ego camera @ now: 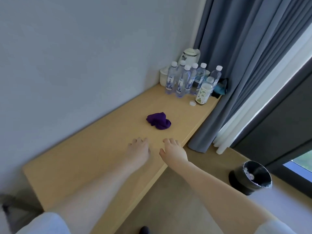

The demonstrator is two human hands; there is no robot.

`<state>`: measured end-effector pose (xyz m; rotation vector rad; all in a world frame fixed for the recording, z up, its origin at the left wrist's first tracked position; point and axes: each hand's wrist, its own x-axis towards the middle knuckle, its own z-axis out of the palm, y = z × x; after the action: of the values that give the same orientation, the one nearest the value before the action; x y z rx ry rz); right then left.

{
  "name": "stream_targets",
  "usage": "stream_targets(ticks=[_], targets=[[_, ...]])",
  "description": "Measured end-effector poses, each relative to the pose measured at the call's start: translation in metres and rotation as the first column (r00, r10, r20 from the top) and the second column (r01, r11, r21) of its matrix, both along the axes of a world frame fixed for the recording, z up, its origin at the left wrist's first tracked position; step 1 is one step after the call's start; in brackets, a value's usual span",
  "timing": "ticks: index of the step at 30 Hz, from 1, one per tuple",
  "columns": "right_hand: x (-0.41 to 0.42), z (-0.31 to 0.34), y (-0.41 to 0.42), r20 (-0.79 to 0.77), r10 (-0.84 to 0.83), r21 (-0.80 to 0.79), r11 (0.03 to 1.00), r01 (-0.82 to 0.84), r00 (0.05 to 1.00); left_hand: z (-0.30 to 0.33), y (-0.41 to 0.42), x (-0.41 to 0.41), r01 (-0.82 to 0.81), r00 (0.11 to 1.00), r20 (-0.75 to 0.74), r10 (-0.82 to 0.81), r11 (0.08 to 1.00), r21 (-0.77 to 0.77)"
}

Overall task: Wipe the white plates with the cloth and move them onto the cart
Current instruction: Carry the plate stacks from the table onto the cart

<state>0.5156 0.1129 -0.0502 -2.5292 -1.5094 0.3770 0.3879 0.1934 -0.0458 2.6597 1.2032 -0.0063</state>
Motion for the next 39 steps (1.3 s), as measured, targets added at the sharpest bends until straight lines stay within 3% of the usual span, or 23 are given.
stream_targets(ticks=[5, 12, 16, 20, 27, 34, 39], targets=[[0.045, -0.014, 0.051, -0.071, -0.080, -0.018, 0.997, 0.079, 0.994, -0.009, 0.033, 0.044, -0.017, 0.999, -0.034, 0.015, 0.999, -0.048], [0.105, -0.042, 0.115, -0.317, -0.136, 0.034, 0.987, 0.155, 0.939, -0.024, 0.086, 0.093, -0.159, 0.987, -0.034, 0.156, 0.977, -0.140], [0.127, -0.052, 0.140, -0.388, -0.044, 0.026, 0.998, 0.059, 0.921, -0.029, 0.105, 0.120, -0.246, 0.969, -0.025, 0.246, 0.953, -0.174], [0.141, -0.059, 0.149, -0.467, 0.073, 0.082, 0.996, -0.039, 0.881, -0.039, 0.113, 0.134, -0.267, 0.964, -0.031, 0.266, 0.959, -0.096], [0.151, -0.061, 0.155, -0.413, 0.333, 0.101, 0.942, -0.321, 0.848, -0.052, 0.098, 0.133, -0.456, 0.883, 0.055, 0.466, 0.880, -0.132], [0.108, -0.061, 0.138, -0.266, 0.636, 0.014, 0.754, -0.657, 0.724, -0.062, 0.045, 0.076, -0.631, 0.720, 0.174, 0.672, 0.738, -0.238], [0.054, -0.061, 0.106, -0.273, 0.766, 0.044, 0.614, -0.788, 0.582, -0.061, -0.003, 0.028, -0.764, 0.579, 0.128, 0.805, 0.591, -0.258]])
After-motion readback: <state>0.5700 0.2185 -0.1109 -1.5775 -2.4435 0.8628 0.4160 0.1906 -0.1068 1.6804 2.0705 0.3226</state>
